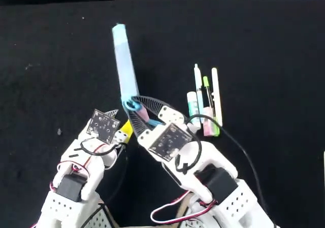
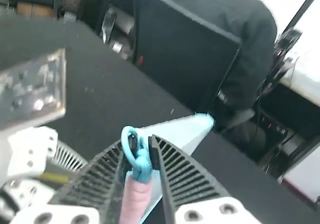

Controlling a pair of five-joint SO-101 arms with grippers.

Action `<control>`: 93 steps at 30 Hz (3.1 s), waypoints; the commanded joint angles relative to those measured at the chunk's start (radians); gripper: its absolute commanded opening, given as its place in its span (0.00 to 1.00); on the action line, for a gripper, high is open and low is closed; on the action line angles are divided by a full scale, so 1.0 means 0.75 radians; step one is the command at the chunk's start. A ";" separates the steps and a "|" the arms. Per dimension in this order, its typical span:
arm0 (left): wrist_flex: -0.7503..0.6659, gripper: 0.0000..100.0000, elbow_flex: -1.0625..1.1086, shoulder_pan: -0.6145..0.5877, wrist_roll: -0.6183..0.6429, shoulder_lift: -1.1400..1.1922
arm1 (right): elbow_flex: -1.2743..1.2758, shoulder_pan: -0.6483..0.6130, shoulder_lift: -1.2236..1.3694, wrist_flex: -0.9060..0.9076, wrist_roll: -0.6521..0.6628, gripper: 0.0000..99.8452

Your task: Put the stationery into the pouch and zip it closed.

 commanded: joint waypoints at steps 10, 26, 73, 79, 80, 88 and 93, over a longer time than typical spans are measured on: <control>0.000 0.16 0.028 -0.038 -0.014 -0.002 | 0.136 -0.014 -0.036 0.182 -0.010 0.01; -0.027 0.16 0.001 -0.292 -0.006 -0.004 | 0.326 -0.025 -0.038 0.192 -0.012 0.01; -0.018 0.16 0.001 -0.294 -0.014 -0.004 | -0.617 -0.180 0.650 0.790 0.172 0.01; 0.016 0.16 -0.011 -0.281 -0.016 -0.004 | -0.684 -0.180 0.527 0.959 0.172 0.01; 0.033 0.16 -0.026 -0.281 -0.016 -0.004 | -0.682 -0.180 0.498 0.962 0.172 0.01; 0.068 0.16 -0.052 -0.281 -0.016 -0.004 | -0.637 -0.180 0.451 0.957 0.174 0.01; 0.061 0.16 -0.044 -0.265 -0.010 -0.004 | -0.639 -0.086 0.461 0.816 0.170 0.01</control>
